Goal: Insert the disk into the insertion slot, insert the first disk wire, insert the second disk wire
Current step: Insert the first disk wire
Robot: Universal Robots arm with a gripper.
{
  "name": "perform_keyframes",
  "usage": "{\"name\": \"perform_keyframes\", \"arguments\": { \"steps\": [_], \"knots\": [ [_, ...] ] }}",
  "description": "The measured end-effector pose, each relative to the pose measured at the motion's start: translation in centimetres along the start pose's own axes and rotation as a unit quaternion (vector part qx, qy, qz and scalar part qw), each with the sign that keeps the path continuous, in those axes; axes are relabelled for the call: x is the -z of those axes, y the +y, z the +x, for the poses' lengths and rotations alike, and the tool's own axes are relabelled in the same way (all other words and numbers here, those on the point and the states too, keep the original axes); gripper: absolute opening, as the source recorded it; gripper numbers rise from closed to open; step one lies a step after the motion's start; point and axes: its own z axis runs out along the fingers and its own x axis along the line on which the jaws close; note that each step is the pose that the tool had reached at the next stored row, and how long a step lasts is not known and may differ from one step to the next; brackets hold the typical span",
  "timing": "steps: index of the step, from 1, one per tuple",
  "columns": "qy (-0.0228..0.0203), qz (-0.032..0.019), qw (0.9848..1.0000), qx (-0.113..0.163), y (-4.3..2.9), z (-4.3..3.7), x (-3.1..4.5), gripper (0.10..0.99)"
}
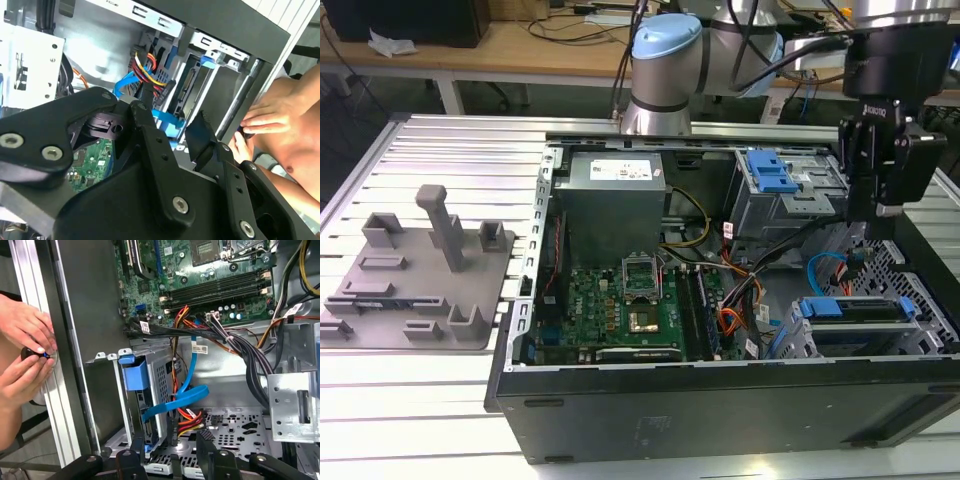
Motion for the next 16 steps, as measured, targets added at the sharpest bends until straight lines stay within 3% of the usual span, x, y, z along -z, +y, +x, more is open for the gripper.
{"name": "perform_keyframes", "arguments": {
  "steps": [7, 16],
  "knots": [
    [-0.0005, 0.0012, 1.0, 0.002, -0.01, 0.26, -1.32, 0.529],
    [0.0024, 0.0027, 1.0, 0.005, 0.06, 0.11, -1.66, 0.529]
  ]
}}
